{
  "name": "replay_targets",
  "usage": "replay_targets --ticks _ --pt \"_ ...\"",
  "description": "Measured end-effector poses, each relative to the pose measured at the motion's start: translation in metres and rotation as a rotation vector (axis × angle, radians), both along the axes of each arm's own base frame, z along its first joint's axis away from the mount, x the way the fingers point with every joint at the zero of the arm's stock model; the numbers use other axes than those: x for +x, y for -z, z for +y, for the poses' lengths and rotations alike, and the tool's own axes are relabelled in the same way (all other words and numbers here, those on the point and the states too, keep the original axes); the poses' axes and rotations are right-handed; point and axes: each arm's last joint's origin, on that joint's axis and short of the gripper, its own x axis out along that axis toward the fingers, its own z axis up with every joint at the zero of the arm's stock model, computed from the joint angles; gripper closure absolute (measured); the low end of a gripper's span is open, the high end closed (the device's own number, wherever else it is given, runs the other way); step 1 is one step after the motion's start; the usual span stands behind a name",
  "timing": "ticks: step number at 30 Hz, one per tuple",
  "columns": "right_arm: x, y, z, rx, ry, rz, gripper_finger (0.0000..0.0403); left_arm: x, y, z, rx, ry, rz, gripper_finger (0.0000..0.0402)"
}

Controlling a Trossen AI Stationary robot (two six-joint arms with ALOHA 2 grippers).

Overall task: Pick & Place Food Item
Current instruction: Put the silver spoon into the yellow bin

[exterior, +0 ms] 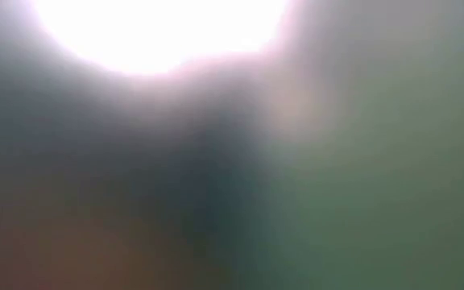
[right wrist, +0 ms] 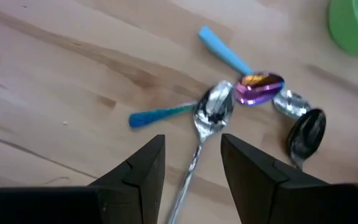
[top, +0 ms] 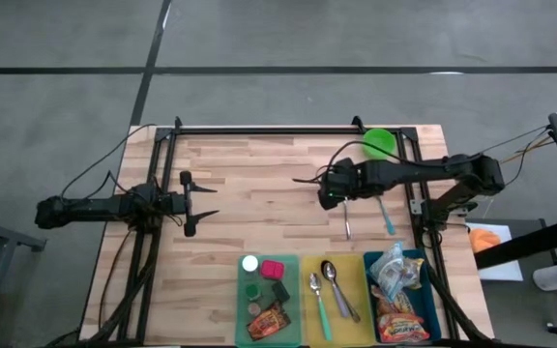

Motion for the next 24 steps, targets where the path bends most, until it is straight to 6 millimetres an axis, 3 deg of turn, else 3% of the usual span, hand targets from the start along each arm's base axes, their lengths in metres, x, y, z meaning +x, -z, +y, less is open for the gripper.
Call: replay_targets --ticks 15,24 --pt "-0.02 0.079 0.0 0.108 0.089 -0.039 0.025 0.0 0.0 0.0 0.0 0.0 0.0 0.0126" --pt "-0.028 0.102 -0.001 0.134 0.116 -0.093 0.025 0.0 0.0 0.0 0.0 0.0 0.0 0.0126"
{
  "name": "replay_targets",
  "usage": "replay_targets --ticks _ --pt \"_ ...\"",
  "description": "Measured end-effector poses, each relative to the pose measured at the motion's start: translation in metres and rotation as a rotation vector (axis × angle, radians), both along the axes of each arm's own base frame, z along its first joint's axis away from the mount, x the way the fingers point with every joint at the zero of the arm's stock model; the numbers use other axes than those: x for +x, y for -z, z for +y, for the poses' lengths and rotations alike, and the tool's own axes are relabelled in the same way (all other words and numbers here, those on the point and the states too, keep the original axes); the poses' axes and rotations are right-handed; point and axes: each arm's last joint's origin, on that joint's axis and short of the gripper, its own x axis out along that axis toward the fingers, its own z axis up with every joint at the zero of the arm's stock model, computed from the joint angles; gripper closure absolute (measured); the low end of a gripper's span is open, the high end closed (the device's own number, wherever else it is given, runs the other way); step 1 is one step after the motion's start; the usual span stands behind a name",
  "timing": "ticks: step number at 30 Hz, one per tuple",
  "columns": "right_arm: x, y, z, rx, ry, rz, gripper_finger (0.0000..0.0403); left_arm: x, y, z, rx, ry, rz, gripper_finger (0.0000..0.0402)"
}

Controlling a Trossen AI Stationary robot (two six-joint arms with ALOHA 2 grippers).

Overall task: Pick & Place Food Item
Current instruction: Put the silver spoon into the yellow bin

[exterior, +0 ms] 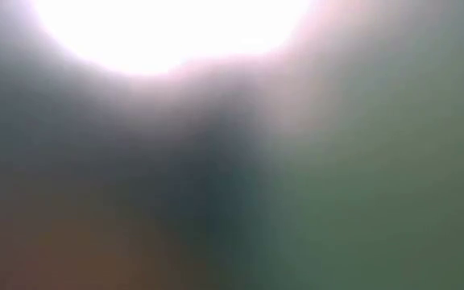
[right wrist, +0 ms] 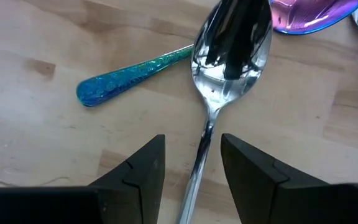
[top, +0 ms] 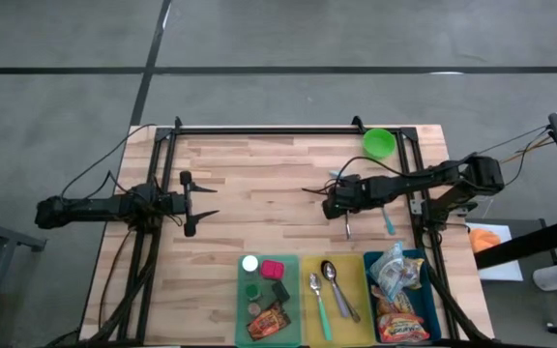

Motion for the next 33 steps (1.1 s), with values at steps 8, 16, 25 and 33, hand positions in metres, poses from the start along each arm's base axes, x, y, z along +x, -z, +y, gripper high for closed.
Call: replay_targets --ticks 8,16,25,33 --pt "-0.003 0.004 0.0 0.008 0.035 -0.005 0.025 0.0 0.0 0.0 0.0 0.0 0.001 0.0126" --pt "-0.001 0.02 0.0 0.008 0.05 0.036 0.025 0.0 0.0 0.0 0.0 0.0 0.0 0.0126" --pt "0.001 0.021 0.0 0.007 0.046 0.05 0.0251 0.0 0.0 0.0 0.0 0.0 0.0 0.0126" --pt "0.0 0.021 0.0 0.007 0.046 0.065 0.0326 0.0 0.0 0.0 0.0 0.0 0.0 0.0126"
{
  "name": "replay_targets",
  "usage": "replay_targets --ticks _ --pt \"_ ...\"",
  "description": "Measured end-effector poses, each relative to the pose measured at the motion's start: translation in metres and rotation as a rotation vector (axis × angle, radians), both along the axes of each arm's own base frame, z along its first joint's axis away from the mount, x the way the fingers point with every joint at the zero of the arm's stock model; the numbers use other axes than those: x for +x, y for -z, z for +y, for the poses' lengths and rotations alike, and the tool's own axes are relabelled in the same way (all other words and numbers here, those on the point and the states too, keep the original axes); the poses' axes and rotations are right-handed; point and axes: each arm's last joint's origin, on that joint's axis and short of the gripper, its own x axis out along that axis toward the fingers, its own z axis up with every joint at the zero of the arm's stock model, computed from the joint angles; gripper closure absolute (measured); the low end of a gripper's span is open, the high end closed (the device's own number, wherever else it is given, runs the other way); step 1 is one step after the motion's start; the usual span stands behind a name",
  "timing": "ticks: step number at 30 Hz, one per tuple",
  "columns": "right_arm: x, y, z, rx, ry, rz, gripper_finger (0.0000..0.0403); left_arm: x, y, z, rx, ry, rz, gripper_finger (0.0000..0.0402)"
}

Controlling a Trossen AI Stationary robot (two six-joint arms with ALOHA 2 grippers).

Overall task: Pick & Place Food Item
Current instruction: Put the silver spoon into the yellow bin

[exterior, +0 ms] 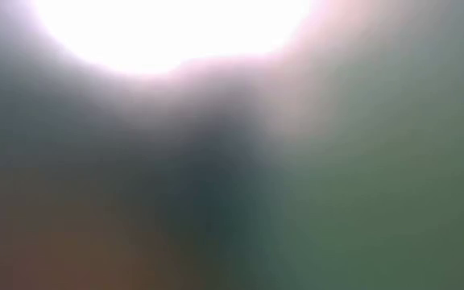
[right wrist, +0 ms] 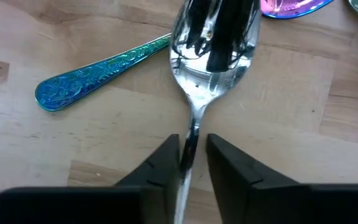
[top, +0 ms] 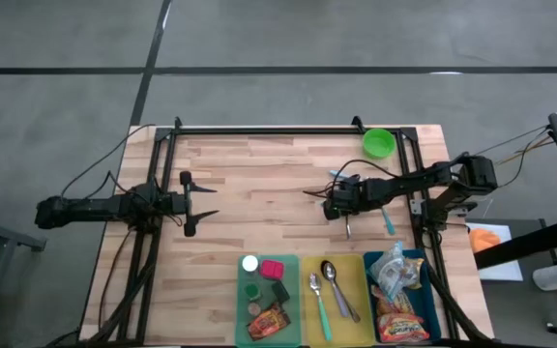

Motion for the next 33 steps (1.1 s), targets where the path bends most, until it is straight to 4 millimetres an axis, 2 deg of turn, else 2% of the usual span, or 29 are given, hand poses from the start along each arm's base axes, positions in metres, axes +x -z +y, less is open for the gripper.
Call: replay_targets --ticks 4,6,24,33 --pt "0.0 0.0 0.0 -0.004 -0.032 0.006 0.0376 0.0 0.0 0.0 0.0 0.0 0.0 0.0126" --pt "0.0 0.0 0.0 -0.006 -0.044 0.01 0.0385 0.0 0.0 0.0 0.0 0.0 0.0 0.0126" --pt "0.0 -0.001 0.0 -0.007 -0.049 0.006 0.0379 0.0 0.0 0.0 0.0 0.0 0.0 0.0126" --pt "0.011 -0.017 -0.001 -0.03 -0.109 -0.017 0.0379 0.0 0.0 0.0 0.0 0.0 0.0 0.0126"
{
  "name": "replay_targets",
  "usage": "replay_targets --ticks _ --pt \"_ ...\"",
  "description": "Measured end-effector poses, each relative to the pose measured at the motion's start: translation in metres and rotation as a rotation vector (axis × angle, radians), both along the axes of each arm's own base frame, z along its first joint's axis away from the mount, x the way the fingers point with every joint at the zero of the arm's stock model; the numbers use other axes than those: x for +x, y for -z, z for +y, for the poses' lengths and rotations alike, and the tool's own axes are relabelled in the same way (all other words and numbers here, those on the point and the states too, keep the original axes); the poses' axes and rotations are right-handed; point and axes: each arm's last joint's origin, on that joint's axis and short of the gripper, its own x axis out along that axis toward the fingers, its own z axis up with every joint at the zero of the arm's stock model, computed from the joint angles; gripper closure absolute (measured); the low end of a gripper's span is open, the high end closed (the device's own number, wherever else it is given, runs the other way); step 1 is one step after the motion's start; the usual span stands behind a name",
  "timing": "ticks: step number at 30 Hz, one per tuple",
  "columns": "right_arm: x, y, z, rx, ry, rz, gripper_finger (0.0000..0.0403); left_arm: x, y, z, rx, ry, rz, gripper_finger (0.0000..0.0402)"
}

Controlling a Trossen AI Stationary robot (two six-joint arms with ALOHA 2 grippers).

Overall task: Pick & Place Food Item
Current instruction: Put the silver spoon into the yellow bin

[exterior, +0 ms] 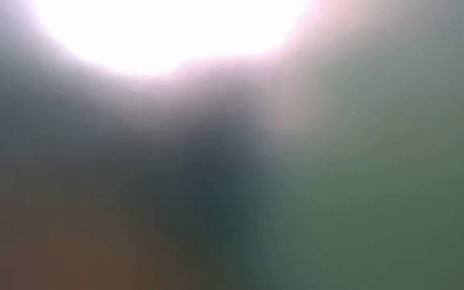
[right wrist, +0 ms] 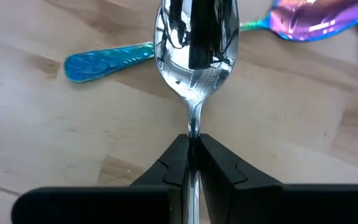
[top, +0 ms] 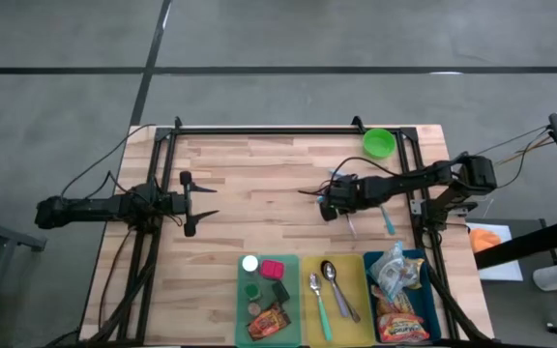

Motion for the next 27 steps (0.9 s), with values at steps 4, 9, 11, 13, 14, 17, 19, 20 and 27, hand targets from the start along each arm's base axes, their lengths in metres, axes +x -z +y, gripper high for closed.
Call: replay_targets --ticks 4,9,11,13,14,17,19,20,27 --pt "0.007 -0.012 -0.001 -0.013 -0.035 0.002 0.0379 0.0 0.0 0.0 0.0 0.0 0.001 0.0126" --pt "0.019 -0.036 0.0 -0.031 -0.104 -0.015 0.0379 0.0 0.0 0.0 0.0 0.0 0.001 0.0126" --pt "0.024 -0.048 0.002 -0.04 -0.143 -0.028 0.0379 0.0 0.0 0.0 0.0 0.0 0.001 0.0126" --pt "0.03 -0.06 0.007 -0.051 -0.191 -0.049 0.0379 0.0 0.0 0.0 0.0 0.0 0.0 0.0126" --pt "0.034 -0.067 0.01 -0.057 -0.216 -0.064 0.0379 0.0 0.0 0.0 0.0 0.0 0.0 0.0126" --pt "0.044 -0.089 0.02 -0.076 -0.3 -0.111 0.0379 0.0 0.0 0.0 0.0 0.0 0.0 0.0126" --pt "0.05 -0.102 0.028 -0.091 -0.358 -0.147 0.0379 0.0 0.0 0.0 0.0 0.0 0.001 0.0126" --pt "0.052 -0.109 0.033 -0.1 -0.385 -0.166 0.0379 0.0 0.0 0.0 0.0 0.0 0.0 0.0126" --pt "0.06 -0.144 0.07 -0.12 -0.537 -0.274 0.0379 0.0 0.0 0.0 0.0 0.0 0.0 0.0126"
